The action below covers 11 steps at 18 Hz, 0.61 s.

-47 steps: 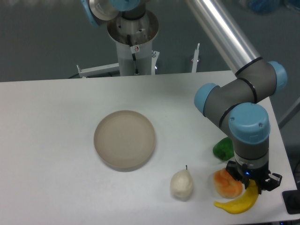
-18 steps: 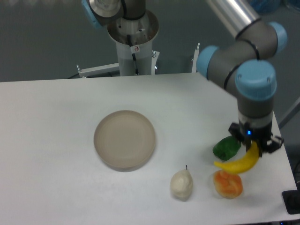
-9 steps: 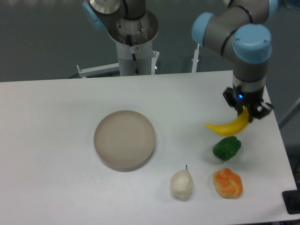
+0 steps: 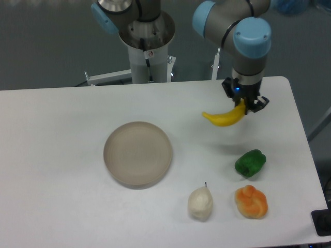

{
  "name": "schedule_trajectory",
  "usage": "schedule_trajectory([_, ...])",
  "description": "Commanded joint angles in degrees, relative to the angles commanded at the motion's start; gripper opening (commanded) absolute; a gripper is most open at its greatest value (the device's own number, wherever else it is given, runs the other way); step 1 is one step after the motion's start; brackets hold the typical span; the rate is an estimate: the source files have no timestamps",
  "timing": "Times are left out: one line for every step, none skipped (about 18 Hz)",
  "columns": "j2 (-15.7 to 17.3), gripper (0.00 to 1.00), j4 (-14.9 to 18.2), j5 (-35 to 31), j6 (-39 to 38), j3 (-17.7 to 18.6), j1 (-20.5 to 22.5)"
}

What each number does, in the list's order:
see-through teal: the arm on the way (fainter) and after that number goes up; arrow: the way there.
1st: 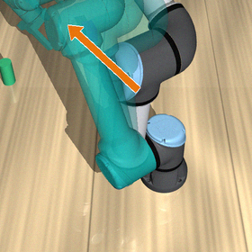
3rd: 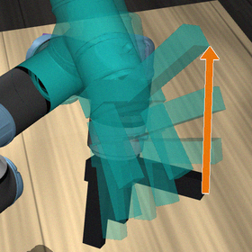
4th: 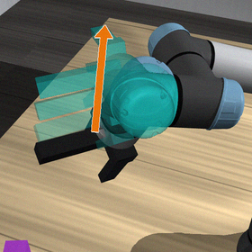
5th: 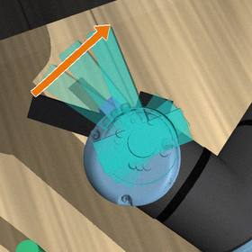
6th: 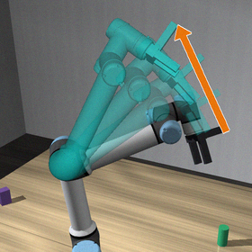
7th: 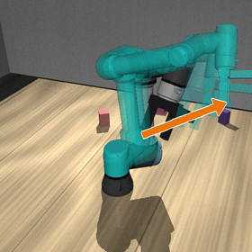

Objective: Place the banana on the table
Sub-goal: 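Carry the held banana past the green pepper toward the plate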

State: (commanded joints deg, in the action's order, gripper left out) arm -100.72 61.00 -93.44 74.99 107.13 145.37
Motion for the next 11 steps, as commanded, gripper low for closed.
schedule_trajectory([0.0, 0.32, -0.18, 1.23, -1.85, 0.71, 0.26])
schedule_trajectory([-0.09, 0.32, -0.27, 2.11, -3.61, 0.97, 0.18])
schedule_trajectory([-0.52, 0.32, -0.27, 2.38, -5.8, 1.24, 0.01])
schedule_trajectory([-0.62, 0.32, -0.79, 2.21, -8.17, 2.37, -0.08])
schedule_trajectory([-0.7, 0.32, -1.58, 2.12, -9.07, 3.6, -0.17])
schedule_trajectory([-1.23, 0.32, -4.37, 2.12, -9.42, 4.4, -0.17])
schedule_trajectory([-1.41, 0.32, -5.53, 2.12, -9.51, 5.19, -0.17])
schedule_trajectory([-1.76, 0.32, -5.89, 2.12, -9.51, 5.63, -0.17])
schedule_trajectory([-2.19, 0.32, -6.07, 2.12, -9.6, 5.9, -0.17])
schedule_trajectory([-2.46, 0.32, -6.42, 2.12, -9.51, 6.33, -0.26])
schedule_trajectory([-3.24, 0.32, -6.94, 2.12, -9.6, 6.43, -0.35])
